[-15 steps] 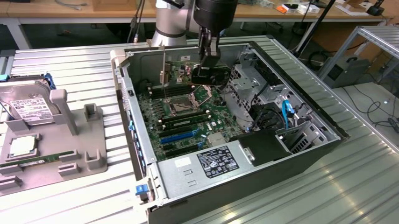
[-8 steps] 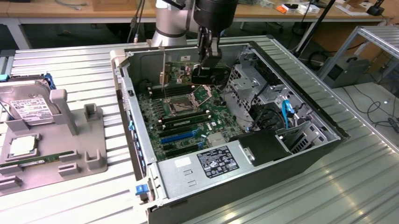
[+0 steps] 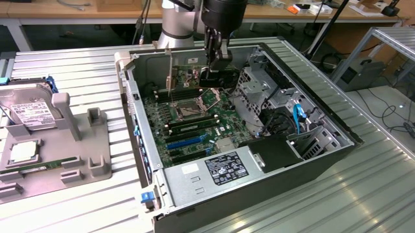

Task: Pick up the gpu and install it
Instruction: 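Insert the gpu into the slot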

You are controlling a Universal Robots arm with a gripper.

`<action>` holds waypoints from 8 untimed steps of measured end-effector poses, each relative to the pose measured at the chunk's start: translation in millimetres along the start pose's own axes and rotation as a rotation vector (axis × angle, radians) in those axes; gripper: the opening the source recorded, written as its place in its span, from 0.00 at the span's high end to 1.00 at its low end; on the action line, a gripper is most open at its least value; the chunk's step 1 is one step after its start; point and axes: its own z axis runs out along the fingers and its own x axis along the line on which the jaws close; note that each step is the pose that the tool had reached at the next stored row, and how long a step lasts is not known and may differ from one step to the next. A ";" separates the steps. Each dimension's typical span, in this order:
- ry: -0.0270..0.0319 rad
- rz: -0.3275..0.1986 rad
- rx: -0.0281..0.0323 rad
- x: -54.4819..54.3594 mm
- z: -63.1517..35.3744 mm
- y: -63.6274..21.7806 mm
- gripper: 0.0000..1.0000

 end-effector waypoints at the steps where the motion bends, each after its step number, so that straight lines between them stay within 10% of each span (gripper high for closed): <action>1: -0.0002 -0.007 -0.0003 0.0 0.0 0.0 0.73; 8: -0.0022 -0.055 -0.0017 -0.1 0.8 -0.5 0.73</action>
